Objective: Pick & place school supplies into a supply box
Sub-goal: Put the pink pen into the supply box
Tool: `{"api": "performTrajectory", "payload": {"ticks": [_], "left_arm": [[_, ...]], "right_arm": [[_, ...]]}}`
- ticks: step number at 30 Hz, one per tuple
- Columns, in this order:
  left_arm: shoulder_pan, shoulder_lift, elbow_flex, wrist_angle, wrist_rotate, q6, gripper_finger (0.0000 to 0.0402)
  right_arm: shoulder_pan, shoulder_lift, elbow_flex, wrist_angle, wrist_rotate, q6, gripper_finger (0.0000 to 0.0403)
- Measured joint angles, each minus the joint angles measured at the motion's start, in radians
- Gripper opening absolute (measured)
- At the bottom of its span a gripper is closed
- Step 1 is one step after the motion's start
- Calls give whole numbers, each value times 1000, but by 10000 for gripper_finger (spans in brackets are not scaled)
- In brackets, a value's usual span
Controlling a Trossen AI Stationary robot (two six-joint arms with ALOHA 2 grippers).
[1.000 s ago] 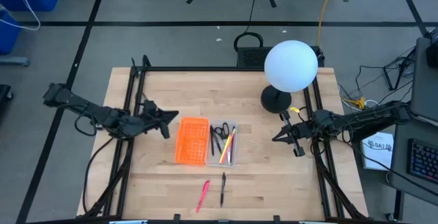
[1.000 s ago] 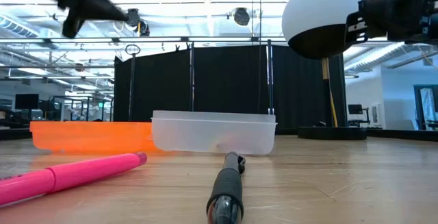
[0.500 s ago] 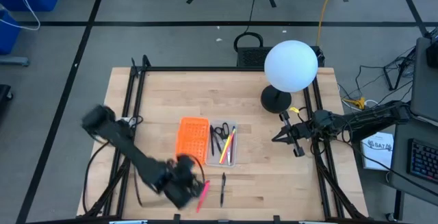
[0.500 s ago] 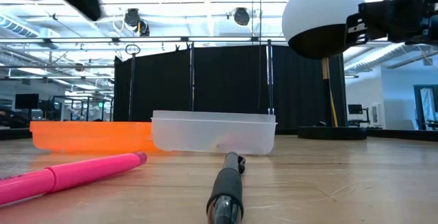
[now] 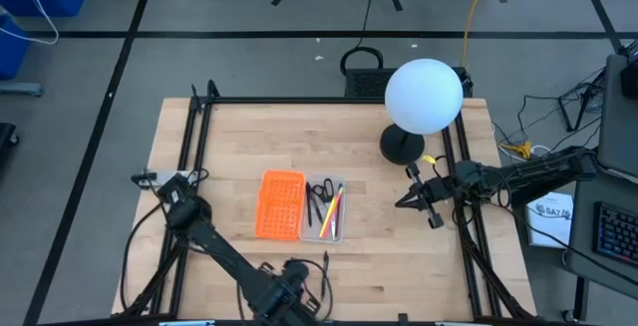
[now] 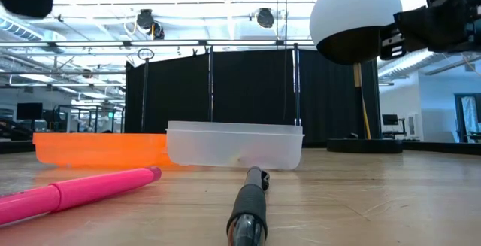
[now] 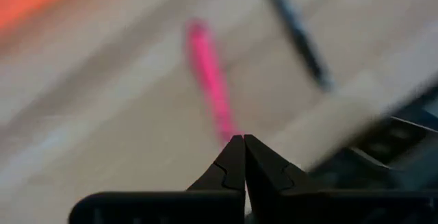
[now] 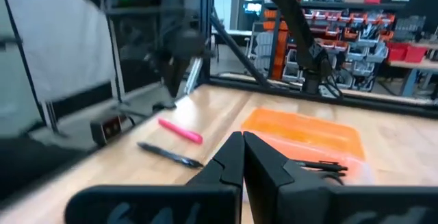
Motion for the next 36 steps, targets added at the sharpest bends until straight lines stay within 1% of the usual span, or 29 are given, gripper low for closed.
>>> {"api": "performTrajectory", "payload": {"ticks": [3,6,8,11,13,16,20,25,30,33,36], "left_arm": [[5,12,11,44,41,48,36],[7,13,-1,56,44,39,76],[8,14,-14,68,59,26,104],[19,13,-55,85,109,6,140],[25,14,-83,87,123,0,158],[37,13,-136,133,153,10,176],[47,13,-191,199,166,59,189],[46,13,-262,264,193,64,191],[49,3,-344,353,249,51,191],[57,2,-366,363,287,39,190],[68,3,-371,357,314,-27,173]], "right_arm": [[0,0,0,28,0,83,0],[0,0,0,34,0,104,0],[0,1,0,30,0,96,0],[0,1,0,30,0,86,0],[0,1,0,30,0,64,0],[0,1,0,30,0,31,0],[0,1,0,22,0,7,0],[0,0,0,22,0,6,0],[0,0,0,19,0,8,0],[1,0,0,4,0,7,0],[0,1,0,-9,0,9,0]]}}
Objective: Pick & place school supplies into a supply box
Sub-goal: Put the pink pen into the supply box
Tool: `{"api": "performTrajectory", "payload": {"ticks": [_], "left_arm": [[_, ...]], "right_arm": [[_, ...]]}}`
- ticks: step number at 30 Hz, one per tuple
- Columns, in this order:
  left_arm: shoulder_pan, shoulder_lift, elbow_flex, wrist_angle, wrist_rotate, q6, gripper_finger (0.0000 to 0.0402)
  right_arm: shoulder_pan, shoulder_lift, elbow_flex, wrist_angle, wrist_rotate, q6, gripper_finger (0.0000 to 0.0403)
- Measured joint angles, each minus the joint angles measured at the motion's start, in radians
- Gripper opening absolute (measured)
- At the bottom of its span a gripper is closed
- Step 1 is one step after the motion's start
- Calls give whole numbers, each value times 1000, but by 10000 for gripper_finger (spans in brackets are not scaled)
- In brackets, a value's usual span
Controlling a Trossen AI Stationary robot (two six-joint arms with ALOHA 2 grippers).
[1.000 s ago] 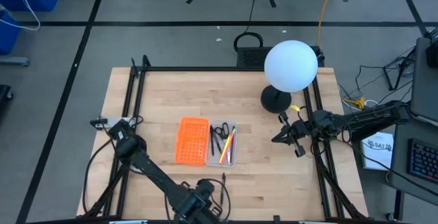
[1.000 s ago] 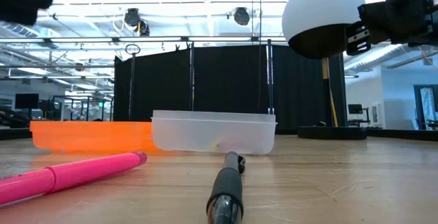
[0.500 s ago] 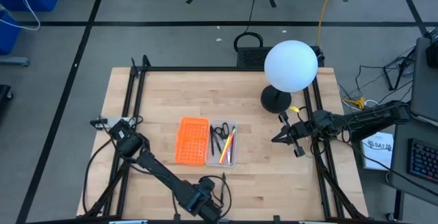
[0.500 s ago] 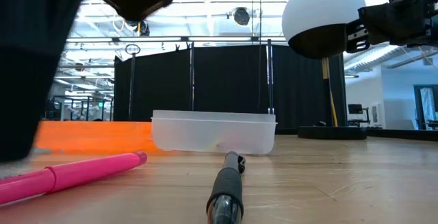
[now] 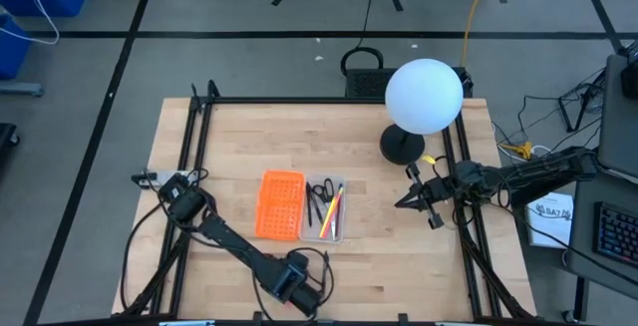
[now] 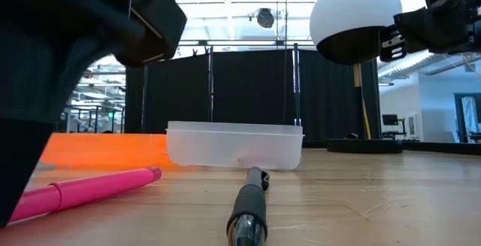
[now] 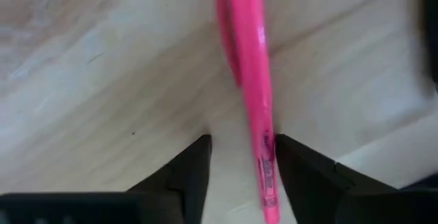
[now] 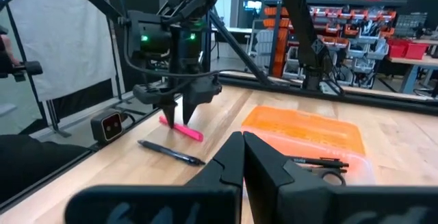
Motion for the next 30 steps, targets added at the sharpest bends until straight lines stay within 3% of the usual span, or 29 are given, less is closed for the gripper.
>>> {"api": "performTrajectory", "payload": {"ticks": [3,9,14,23,27,30], "left_arm": [[15,2,0,-7,32,-49,127],[49,-3,-2,-6,97,2,24],[50,-55,-9,6,76,-2,27],[62,-252,47,8,-206,10,24],[151,-313,51,0,-220,33,24],[226,-308,50,-12,-172,109,24]], "right_arm": [[0,0,0,-13,0,-1,0],[0,0,0,-40,0,-1,0],[0,0,0,-52,0,-2,0],[0,0,0,-64,0,-3,0],[0,0,0,-68,0,-1,0],[0,0,0,-69,0,0,0]]}}
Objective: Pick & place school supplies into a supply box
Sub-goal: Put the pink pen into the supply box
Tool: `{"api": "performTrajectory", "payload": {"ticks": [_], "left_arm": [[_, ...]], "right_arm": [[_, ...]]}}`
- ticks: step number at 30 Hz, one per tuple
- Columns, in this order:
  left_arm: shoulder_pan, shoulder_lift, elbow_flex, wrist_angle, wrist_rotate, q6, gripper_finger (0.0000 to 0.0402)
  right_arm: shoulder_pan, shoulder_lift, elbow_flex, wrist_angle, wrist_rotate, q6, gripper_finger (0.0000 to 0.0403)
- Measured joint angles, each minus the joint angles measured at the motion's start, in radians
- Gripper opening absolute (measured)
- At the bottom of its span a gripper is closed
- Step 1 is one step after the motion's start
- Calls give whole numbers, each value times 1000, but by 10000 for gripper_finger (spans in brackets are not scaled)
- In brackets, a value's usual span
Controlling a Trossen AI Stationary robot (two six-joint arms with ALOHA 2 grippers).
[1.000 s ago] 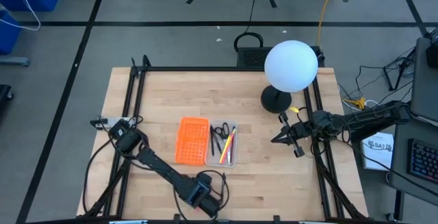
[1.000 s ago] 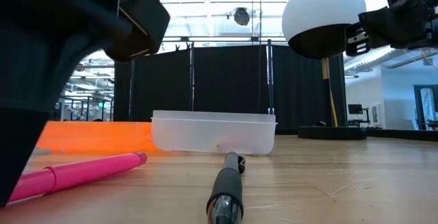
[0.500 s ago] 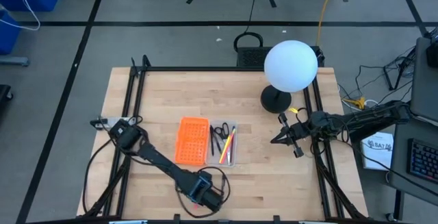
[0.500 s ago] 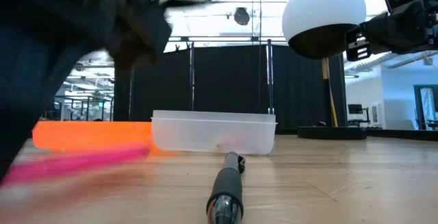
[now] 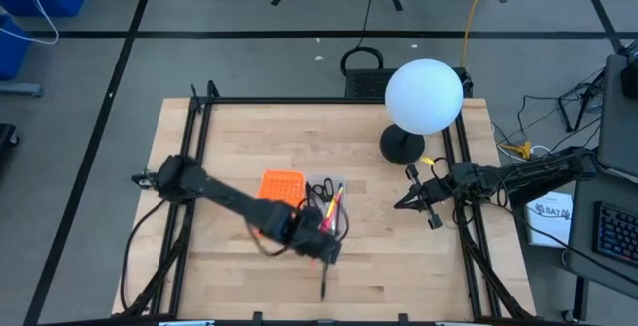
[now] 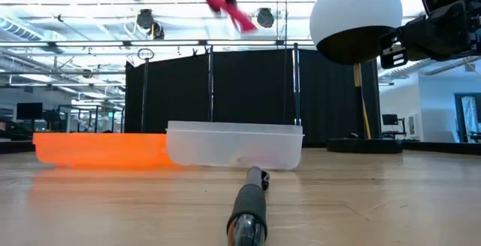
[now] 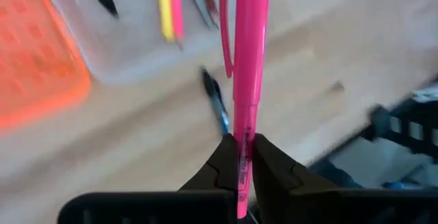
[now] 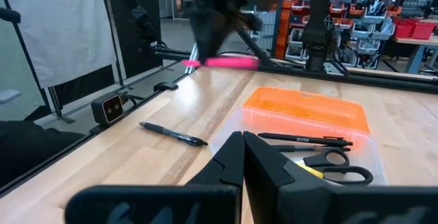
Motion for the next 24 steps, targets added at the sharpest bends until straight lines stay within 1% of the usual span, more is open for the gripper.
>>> {"api": "performTrajectory", "payload": {"ticks": [7,10,12,14,17,21,24], "left_arm": [[179,25,-26,-56,52,174,23],[239,41,-62,-65,59,226,23],[272,49,-87,-49,83,234,23],[297,53,-125,-46,105,237,23],[322,54,-192,3,131,234,23],[328,54,-233,38,168,233,23],[328,53,-262,91,171,230,23]], "right_arm": [[0,0,0,-16,0,0,0],[0,2,0,-27,0,1,0],[0,4,0,-28,0,1,0],[0,5,0,-28,0,1,0],[0,4,0,-33,0,2,0],[0,4,0,-34,0,2,0],[0,4,0,-34,0,2,0]]}}
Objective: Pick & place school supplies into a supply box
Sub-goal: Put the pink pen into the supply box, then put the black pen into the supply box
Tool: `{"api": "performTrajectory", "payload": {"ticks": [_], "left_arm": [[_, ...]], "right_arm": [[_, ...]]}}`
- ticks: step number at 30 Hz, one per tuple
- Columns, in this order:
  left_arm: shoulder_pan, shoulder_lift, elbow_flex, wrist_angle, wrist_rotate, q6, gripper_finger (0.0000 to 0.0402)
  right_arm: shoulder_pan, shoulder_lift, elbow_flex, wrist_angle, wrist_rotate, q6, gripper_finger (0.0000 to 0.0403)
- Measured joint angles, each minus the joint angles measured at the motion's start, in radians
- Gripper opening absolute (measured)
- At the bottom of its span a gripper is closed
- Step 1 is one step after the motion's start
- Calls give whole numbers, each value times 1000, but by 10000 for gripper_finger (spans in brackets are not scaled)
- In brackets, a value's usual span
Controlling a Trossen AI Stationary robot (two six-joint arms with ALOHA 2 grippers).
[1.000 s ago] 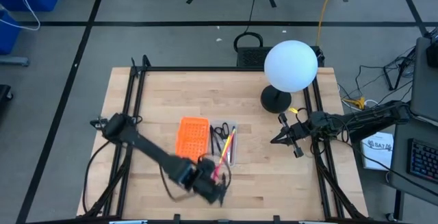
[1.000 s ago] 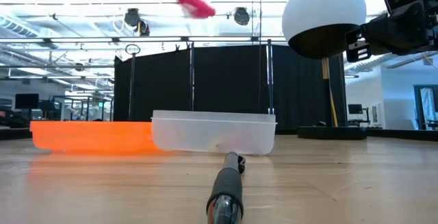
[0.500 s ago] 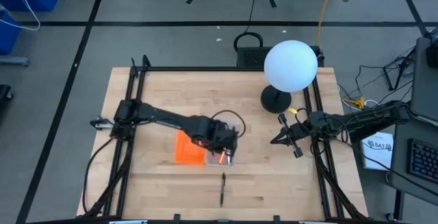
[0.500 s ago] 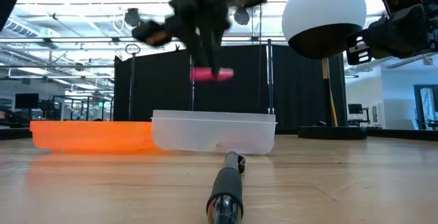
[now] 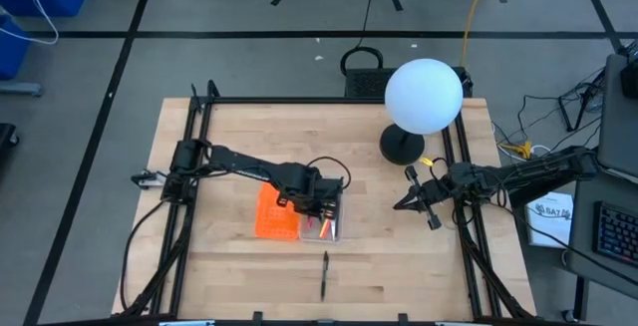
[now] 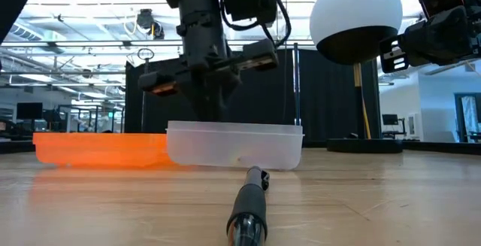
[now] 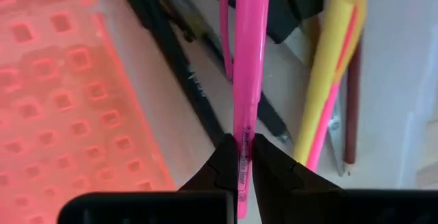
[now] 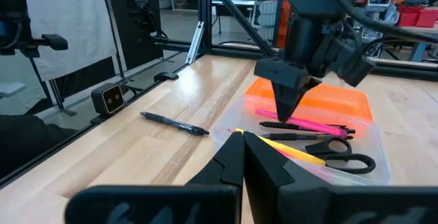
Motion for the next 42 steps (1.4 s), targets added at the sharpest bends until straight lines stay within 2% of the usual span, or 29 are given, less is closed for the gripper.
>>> {"api": "performTrajectory", "payload": {"ticks": [3,9,14,17,21,25,28,31,33,35,38,40,42], "left_arm": [[0,-1,-1,16,0,3,35],[-1,-2,0,53,7,5,87],[-1,-2,0,53,28,39,109],[3,-5,6,68,30,138,113],[5,-56,64,82,18,377,114],[-12,-198,90,59,-106,638,105],[-12,-349,45,14,-224,780,60],[18,-505,-66,56,-288,870,11],[41,-623,-175,116,-283,976,10],[65,-743,-287,203,-229,1107,6],[88,-912,-451,377,-182,1362,5],[110,-1001,-539,525,-180,1519,4],[148,-1069,-602,615,-151,1593,4]], "right_arm": [[0,0,0,0,0,0,0],[0,0,0,0,0,18,0],[0,0,0,0,0,34,0],[0,0,0,0,0,34,0],[0,0,0,0,0,53,0],[0,0,0,0,0,53,0],[0,0,0,0,0,48,0],[0,0,0,8,0,10,0],[0,0,0,19,0,-22,0],[0,0,0,45,0,-53,0],[0,0,0,72,0,-115,0],[0,0,0,79,0,-155,0],[0,1,0,102,0,-167,0]]}}
